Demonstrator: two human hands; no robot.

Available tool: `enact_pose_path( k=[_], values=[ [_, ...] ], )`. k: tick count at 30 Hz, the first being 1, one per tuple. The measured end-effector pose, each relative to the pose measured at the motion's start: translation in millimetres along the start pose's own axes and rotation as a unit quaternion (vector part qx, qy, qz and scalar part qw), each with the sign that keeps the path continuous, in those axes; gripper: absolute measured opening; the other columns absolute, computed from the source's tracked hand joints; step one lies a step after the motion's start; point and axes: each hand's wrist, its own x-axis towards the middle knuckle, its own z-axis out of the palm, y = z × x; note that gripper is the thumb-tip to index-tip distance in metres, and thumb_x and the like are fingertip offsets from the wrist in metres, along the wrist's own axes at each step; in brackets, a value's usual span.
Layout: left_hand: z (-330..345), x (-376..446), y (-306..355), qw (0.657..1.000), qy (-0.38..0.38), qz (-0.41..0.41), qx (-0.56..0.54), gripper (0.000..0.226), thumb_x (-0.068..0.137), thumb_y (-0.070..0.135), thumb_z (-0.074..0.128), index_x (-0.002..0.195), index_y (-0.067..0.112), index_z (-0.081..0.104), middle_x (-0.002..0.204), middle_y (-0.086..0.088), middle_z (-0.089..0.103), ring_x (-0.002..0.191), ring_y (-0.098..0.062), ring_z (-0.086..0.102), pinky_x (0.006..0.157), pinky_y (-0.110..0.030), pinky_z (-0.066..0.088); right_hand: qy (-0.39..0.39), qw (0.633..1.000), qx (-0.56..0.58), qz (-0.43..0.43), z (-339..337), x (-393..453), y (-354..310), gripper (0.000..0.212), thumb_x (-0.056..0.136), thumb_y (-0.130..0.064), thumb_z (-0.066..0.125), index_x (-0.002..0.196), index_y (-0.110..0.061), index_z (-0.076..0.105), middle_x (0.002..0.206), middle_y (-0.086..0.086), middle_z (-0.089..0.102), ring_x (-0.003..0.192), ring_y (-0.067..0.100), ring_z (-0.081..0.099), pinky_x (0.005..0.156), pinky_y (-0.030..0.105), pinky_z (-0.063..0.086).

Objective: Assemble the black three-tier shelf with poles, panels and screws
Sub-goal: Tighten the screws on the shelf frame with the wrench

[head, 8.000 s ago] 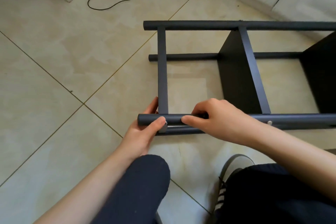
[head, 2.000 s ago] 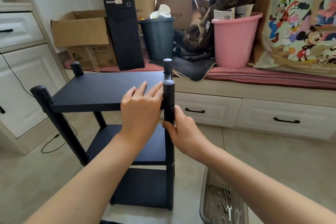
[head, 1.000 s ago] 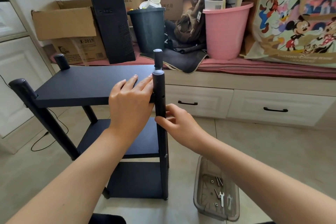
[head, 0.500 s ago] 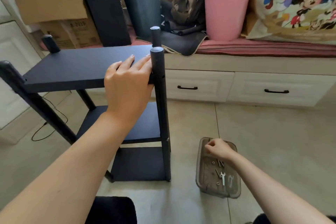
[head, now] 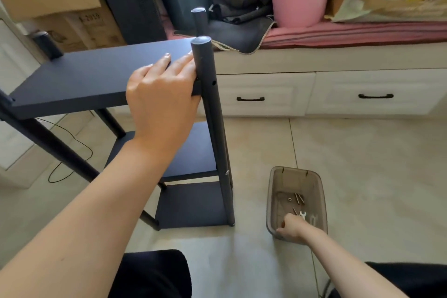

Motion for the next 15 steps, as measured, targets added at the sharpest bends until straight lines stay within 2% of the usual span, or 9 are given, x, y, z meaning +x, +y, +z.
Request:
enact_pose_path(
  k=[2, 4, 5, 7, 9, 12, 15],
  values=[
    [-0.4, 0.0, 0.8, 1.000, 0.000, 0.006, -0.004, 0.028, 0.100, 0.032, 0.055, 0.114, 0.014, 0.072, 0.119, -0.001, 0.073, 0.124, -0.031, 0.062, 0.090, -0.044, 0.048, -0.010, 1.000, 0.002, -0.004, 0.3, -3.7, 1.2, 0.034, 0.094, -0.035, 0.059, 0.071, -0.018, 0.040, 0.100, 0.010, 0.056, 0.087, 0.020, 0.052, 0.060, 0.025, 0.038],
    [-1.4, -0.4, 2.9, 1.000, -0.005, 0.009, -0.007, 0.029, 0.100, 0.032, 0.054, 0.116, 0.014, 0.072, 0.120, -0.001, 0.073, 0.125, -0.030, 0.061, 0.091, -0.043, 0.047, -0.051, 0.999, -0.003, -0.011, 0.8, -8.6, 1.3, 0.024, 0.093, -0.034, 0.062, 0.079, -0.015, 0.057, 0.100, 0.008, 0.066, 0.083, 0.019, 0.058, 0.066, 0.025, 0.047],
    [-2.6, -0.6, 4.2, 1.000, -0.009, 0.009, -0.009, 0.030, 0.100, 0.032, 0.053, 0.116, 0.014, 0.071, 0.121, -0.001, 0.073, 0.126, -0.030, 0.061, 0.091, -0.043, 0.047, -0.082, 0.997, 0.003, -0.012, 2.6, -10.5, 1.9, 0.021, 0.093, -0.034, 0.063, 0.090, -0.013, 0.066, 0.099, 0.005, 0.068, 0.081, 0.017, 0.062, 0.070, 0.028, 0.052],
    [-5.7, -0.5, 7.3, 1.000, -0.020, 0.009, -0.016, 0.031, 0.101, 0.032, 0.051, 0.118, 0.015, 0.071, 0.124, 0.000, 0.072, 0.128, -0.030, 0.059, 0.093, -0.042, 0.046, -0.146, 0.989, 0.027, -0.011, 7.3, -13.9, 3.0, 0.026, 0.094, -0.033, 0.063, 0.109, -0.012, 0.071, 0.099, 0.000, 0.072, 0.082, 0.015, 0.066, 0.083, 0.034, 0.056],
    [-9.2, -1.2, 11.8, 0.999, -0.035, 0.010, -0.021, 0.034, 0.102, 0.033, 0.047, 0.120, 0.016, 0.070, 0.127, 0.001, 0.070, 0.131, -0.028, 0.057, 0.095, -0.042, 0.044, -0.195, 0.980, 0.042, -0.012, 15.6, -14.5, 3.8, 0.021, 0.095, -0.030, 0.063, 0.106, -0.015, 0.071, 0.105, 0.001, 0.074, 0.085, 0.016, 0.067, 0.088, 0.036, 0.055],
    [-14.1, -2.5, 19.3, 0.998, -0.047, 0.019, -0.029, 0.036, 0.102, 0.035, 0.045, 0.124, 0.017, 0.068, 0.130, 0.001, 0.068, 0.133, -0.028, 0.055, 0.097, -0.042, 0.043, -0.232, 0.971, 0.058, -0.016, 30.1, -9.9, 5.3, 0.010, 0.097, -0.028, 0.060, 0.095, -0.020, 0.066, 0.102, 0.002, 0.074, 0.079, 0.015, 0.068, 0.074, 0.030, 0.055],
    [-18.5, -3.6, 25.0, 0.997, -0.055, 0.031, -0.033, 0.035, 0.102, 0.034, 0.048, 0.127, 0.017, 0.067, 0.131, 0.000, 0.068, 0.133, -0.028, 0.054, 0.100, -0.042, 0.043, -0.178, 0.981, 0.080, -0.007, 42.7, -2.6, 11.7, 0.012, 0.097, -0.022, 0.058, 0.104, -0.015, 0.066, 0.104, 0.008, 0.073, 0.078, 0.018, 0.068, 0.062, 0.026, 0.054]
  ],
)
